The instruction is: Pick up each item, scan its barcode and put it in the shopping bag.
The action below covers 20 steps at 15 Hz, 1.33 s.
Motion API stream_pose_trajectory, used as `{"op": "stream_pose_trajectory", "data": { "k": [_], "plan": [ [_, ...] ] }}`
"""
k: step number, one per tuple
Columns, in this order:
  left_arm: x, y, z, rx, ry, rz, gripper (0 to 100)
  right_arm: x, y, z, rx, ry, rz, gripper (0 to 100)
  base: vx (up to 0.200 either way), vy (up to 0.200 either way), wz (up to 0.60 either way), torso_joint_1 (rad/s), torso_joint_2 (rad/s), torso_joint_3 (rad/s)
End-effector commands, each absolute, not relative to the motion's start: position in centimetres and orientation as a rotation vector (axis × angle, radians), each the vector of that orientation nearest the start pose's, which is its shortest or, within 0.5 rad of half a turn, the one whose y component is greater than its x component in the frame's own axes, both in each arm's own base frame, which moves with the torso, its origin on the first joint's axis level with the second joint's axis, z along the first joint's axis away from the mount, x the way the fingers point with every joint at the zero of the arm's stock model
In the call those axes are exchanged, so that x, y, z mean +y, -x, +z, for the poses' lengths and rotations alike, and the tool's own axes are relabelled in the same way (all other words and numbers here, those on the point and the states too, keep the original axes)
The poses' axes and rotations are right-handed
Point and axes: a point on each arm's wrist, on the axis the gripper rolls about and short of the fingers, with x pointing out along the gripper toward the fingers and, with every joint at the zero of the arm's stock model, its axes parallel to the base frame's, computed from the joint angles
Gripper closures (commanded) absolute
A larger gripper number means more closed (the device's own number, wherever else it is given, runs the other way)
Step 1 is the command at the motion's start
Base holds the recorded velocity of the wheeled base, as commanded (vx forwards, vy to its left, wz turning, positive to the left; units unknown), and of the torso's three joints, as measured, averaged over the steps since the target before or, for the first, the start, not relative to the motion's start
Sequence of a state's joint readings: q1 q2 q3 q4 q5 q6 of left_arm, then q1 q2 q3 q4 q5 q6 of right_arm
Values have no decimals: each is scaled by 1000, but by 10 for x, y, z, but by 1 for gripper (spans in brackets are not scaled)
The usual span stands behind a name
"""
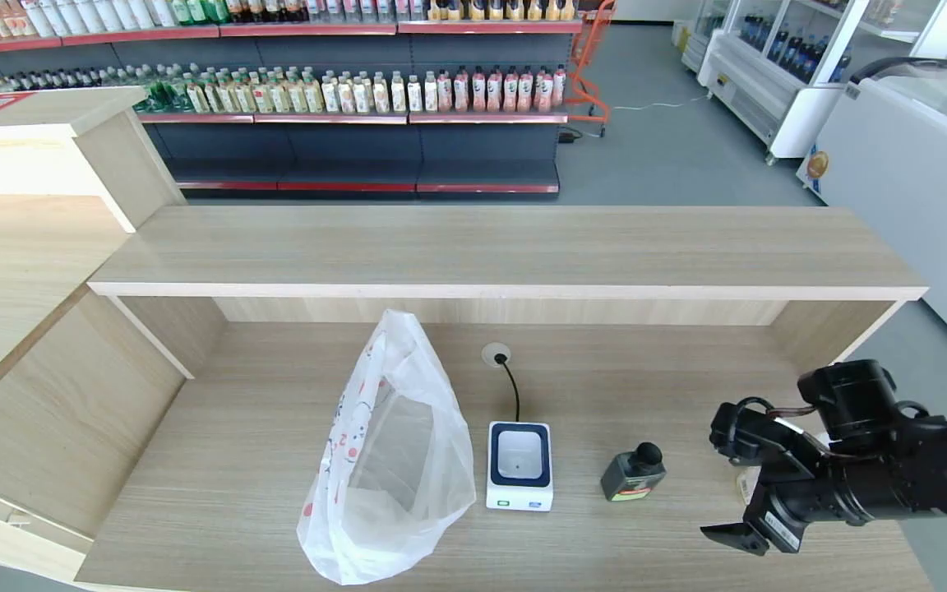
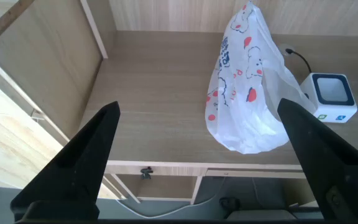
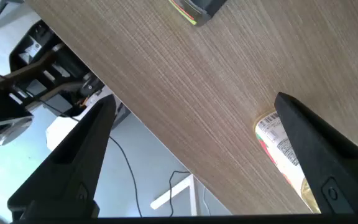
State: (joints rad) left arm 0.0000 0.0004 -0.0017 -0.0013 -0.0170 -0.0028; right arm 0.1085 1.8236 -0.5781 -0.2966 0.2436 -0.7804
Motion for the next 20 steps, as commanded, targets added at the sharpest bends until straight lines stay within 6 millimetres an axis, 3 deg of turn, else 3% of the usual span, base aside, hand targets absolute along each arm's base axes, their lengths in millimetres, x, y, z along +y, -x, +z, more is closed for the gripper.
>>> {"op": "stream_pose_trajectory", "data": {
  "k": [1,4,7,18,19,20],
  "plan": [
    [0,23,76,-3,3,-17,0,39,-279,44,795,650,746,0,0,0,0,0,0,0],
    [0,23,76,-3,3,-17,0,50,-305,24,694,671,780,0,0,0,0,0,0,0],
    [0,23,76,-3,3,-17,0,65,-314,9,633,663,855,0,0,0,0,0,0,0],
    [0,23,76,-3,3,-17,0,104,-348,-12,496,707,901,0,0,0,0,0,0,0],
    [0,23,76,-3,3,-17,0,105,-348,-12,495,708,903,100,0,0,0,0,0,0],
    [0,23,76,-3,3,-17,0,106,-348,-10,489,709,902,100,0,0,0,0,0,0]
  ]
}}
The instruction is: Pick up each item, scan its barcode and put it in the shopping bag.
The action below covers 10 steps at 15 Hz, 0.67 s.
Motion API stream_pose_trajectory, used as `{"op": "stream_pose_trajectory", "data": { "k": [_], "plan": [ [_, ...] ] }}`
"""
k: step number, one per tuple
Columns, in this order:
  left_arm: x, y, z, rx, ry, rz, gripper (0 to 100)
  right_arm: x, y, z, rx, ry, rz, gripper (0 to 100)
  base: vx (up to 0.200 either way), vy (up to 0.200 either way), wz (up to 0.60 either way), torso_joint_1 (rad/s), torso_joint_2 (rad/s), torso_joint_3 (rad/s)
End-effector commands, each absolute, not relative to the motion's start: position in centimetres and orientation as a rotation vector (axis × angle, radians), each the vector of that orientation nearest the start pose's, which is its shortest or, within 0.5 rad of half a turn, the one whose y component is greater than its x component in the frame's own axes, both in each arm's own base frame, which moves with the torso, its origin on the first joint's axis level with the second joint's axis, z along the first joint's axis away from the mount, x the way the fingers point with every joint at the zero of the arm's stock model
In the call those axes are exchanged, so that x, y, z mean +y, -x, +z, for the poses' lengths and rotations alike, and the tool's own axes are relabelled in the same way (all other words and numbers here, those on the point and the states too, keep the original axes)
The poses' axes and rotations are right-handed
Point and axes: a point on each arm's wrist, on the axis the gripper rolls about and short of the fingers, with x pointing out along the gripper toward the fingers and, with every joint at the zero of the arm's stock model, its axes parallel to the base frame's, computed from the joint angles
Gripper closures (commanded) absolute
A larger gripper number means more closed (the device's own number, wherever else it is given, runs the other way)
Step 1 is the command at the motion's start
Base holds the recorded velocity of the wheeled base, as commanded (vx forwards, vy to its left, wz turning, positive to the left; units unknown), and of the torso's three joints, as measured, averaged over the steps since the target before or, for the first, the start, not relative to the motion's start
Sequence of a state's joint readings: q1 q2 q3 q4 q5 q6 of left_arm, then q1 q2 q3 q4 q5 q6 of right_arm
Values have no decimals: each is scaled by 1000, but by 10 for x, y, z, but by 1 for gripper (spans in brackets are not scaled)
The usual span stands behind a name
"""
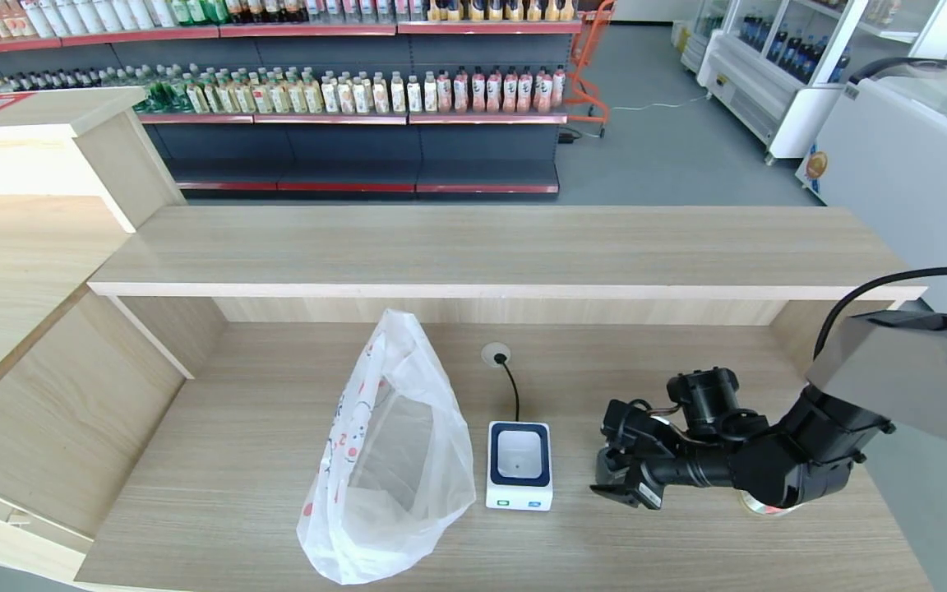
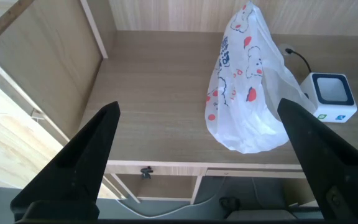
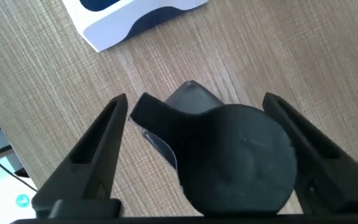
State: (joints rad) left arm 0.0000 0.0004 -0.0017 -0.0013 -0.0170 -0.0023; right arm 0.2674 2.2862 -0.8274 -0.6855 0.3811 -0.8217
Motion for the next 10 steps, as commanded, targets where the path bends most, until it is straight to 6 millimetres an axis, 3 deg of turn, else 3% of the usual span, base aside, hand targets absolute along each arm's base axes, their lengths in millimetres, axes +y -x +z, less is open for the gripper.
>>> {"op": "stream_pose_trajectory", "data": {
  "k": [1,4,7,9,10],
  "plan": [
    [0,23,76,-3,3,-17,0,108,-348,-6,479,703,900,100,0,0,0,0,0,0],
    [0,23,76,-3,3,-17,0,102,-343,7,464,682,873,100,0,0,0,0,0,0],
    [0,23,76,-3,3,-17,0,89,-324,10,504,671,863,100,0,0,0,0,0,0],
    [0,23,76,-3,3,-17,0,82,-319,28,449,652,816,100,0,0,0,0,0,0],
    [0,23,76,-3,3,-17,0,69,-312,66,377,531,707,100,0,0,0,0,0,0]
  ]
}}
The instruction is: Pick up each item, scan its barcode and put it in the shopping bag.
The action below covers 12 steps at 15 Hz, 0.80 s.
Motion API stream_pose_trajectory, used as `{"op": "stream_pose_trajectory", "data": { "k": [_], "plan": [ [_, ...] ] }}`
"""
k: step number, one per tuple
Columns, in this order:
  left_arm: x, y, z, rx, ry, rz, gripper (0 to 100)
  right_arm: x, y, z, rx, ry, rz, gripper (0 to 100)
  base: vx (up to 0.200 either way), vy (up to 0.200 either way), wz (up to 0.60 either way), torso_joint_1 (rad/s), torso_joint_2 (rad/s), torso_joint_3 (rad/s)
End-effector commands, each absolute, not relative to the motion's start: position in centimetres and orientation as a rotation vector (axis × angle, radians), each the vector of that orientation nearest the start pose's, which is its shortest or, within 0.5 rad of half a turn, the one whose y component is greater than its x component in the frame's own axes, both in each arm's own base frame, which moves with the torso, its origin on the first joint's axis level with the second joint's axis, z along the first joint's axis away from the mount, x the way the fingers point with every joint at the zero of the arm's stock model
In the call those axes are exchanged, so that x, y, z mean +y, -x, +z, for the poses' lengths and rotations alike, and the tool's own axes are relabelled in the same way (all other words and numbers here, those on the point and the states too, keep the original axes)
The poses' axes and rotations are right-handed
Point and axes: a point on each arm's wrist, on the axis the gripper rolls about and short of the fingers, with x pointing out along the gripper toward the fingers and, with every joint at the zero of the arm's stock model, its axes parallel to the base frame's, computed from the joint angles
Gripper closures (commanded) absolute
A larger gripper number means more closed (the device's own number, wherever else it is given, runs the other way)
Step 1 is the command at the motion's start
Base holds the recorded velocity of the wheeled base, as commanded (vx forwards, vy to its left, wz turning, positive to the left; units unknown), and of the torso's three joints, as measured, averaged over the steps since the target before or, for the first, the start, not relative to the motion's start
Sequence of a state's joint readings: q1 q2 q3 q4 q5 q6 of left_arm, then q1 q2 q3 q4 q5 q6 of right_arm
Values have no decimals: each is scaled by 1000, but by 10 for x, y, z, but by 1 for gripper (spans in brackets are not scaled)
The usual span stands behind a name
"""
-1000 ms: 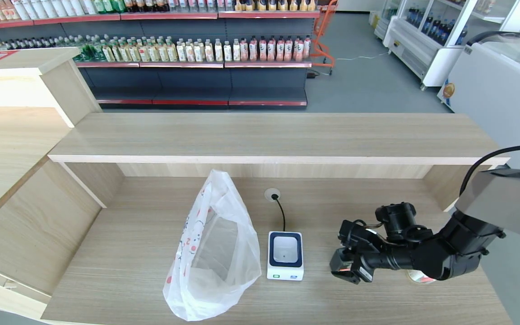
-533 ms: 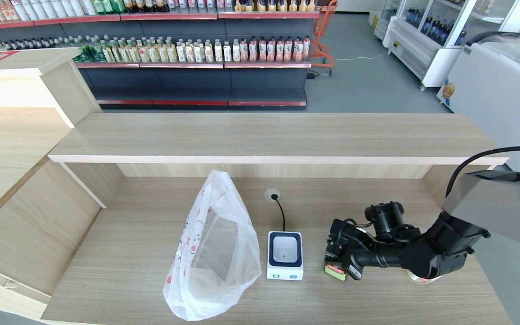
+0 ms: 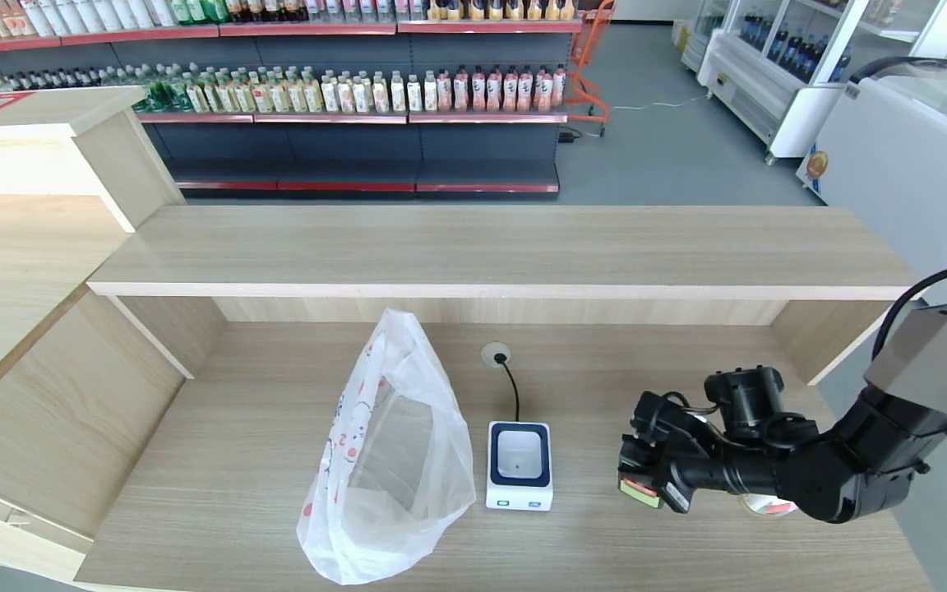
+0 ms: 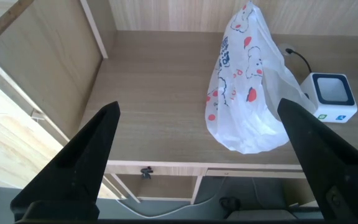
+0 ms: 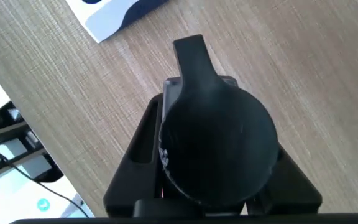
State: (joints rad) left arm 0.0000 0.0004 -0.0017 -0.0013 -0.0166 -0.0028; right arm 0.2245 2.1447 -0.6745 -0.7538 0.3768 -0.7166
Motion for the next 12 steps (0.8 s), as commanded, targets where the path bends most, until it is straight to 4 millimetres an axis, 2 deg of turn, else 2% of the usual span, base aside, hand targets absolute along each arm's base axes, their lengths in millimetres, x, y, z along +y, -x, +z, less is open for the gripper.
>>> {"op": "stream_pose_trajectory", "data": {
  "k": [1,2,3,5,7,9,12],
  "plan": [
    [0,23,76,-3,3,-17,0,48,-302,99,324,439,597,100,0,0,0,0,0,0],
    [0,23,76,-3,3,-17,0,48,-302,99,324,439,597,100,0,0,0,0,0,0],
    [0,23,76,-3,3,-17,0,14,-272,131,228,525,488,100,0,0,0,0,0,0],
    [0,23,76,-3,3,-17,0,4,-244,139,88,777,494,100,0,0,0,0,0,0],
    [0,23,76,-3,3,-17,0,10,-233,144,-256,1080,765,100,0,0,0,0,0,0],
    [0,23,76,-3,3,-17,0,17,-228,140,-659,1504,900,100,0,0,0,0,0,0],
    [0,23,76,-3,3,-17,0,41,-204,118,-1002,1830,1099,100,0,0,0,0,0,0]
  ]
}}
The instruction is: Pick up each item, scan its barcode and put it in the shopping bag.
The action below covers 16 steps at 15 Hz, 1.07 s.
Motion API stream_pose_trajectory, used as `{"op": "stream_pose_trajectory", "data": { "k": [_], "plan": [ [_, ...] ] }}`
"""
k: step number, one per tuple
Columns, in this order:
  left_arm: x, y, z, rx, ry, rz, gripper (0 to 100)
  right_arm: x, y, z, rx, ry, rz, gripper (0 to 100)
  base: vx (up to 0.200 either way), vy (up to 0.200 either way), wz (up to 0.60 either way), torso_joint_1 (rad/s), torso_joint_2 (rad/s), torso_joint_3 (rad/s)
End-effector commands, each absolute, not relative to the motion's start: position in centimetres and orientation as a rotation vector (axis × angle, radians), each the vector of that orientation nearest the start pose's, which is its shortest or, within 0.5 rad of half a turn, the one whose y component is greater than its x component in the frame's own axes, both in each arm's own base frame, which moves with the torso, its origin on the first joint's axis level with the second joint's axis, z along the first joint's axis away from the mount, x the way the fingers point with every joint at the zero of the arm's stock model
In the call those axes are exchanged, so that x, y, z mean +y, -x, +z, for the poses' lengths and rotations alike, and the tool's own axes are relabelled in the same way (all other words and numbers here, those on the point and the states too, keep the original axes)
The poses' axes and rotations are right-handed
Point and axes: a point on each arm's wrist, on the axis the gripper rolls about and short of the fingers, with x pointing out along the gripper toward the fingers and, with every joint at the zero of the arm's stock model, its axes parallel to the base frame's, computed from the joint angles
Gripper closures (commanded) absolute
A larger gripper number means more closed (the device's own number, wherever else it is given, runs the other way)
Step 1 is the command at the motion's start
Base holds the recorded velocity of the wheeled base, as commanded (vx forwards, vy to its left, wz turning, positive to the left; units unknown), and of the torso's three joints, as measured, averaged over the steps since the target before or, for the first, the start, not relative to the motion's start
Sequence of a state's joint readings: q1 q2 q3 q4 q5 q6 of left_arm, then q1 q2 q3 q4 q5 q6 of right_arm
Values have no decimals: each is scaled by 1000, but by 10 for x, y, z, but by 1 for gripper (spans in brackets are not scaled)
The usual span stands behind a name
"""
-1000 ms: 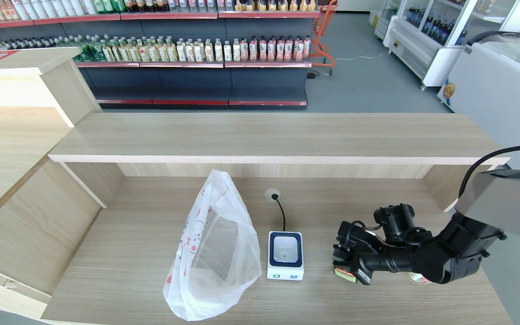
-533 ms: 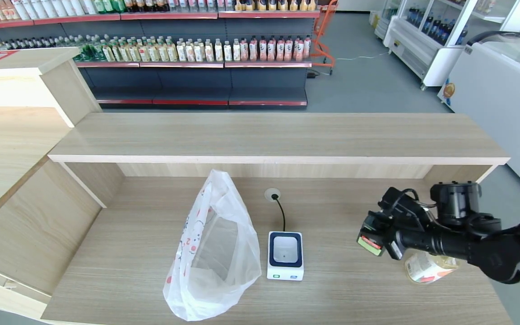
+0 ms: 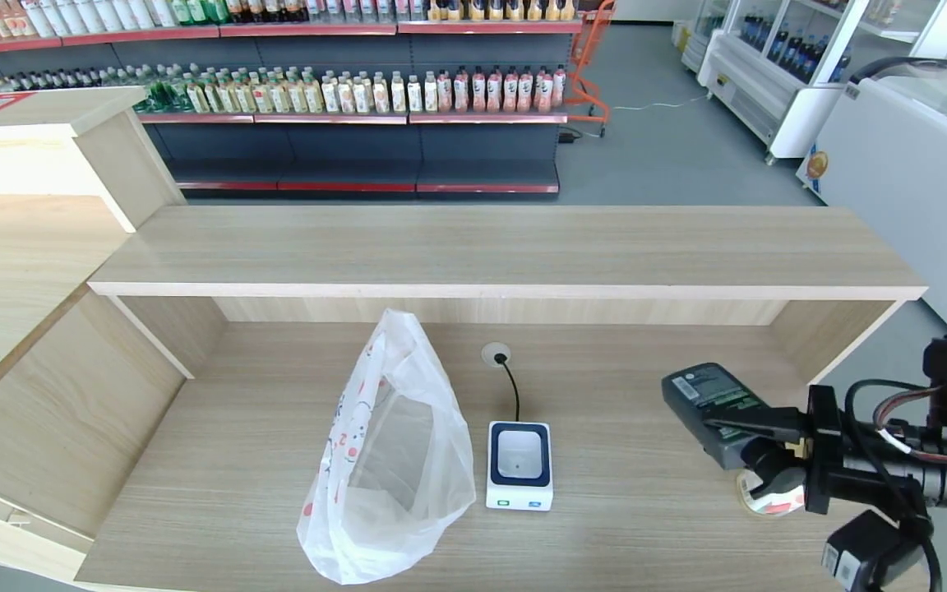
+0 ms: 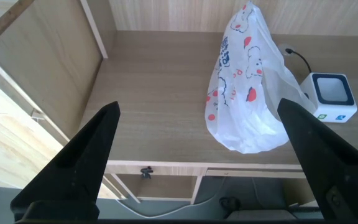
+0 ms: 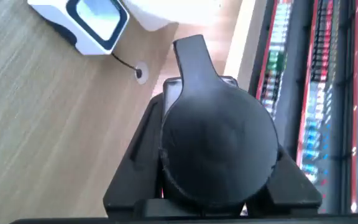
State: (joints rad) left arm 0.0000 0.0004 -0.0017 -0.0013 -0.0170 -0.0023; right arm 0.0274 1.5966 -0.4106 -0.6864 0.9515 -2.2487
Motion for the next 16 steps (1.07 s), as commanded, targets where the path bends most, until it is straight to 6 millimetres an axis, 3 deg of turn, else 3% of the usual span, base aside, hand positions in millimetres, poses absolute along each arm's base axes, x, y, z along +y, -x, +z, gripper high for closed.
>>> {"op": "stream_pose_trajectory", "data": {
  "k": [1,3,6,10,16],
  "plan": [
    [0,23,76,-3,3,-17,0,46,-195,114,-1098,1887,1150,100,0,0,0,0,0,0],
    [0,23,76,-3,3,-17,0,52,-174,108,-1211,1887,1265,100,0,0,0,0,0,0],
    [0,23,76,-3,3,-17,0,59,-168,115,-1251,1823,1323,100,0,0,0,0,0,0],
    [0,23,76,-3,3,-17,0,89,-146,123,-1497,1755,1389,100,0,0,0,0,0,0],
    [0,23,76,-3,3,-17,0,87,-137,126,-1537,1752,1370,100,0,0,0,0,0,0]
  ]
}}
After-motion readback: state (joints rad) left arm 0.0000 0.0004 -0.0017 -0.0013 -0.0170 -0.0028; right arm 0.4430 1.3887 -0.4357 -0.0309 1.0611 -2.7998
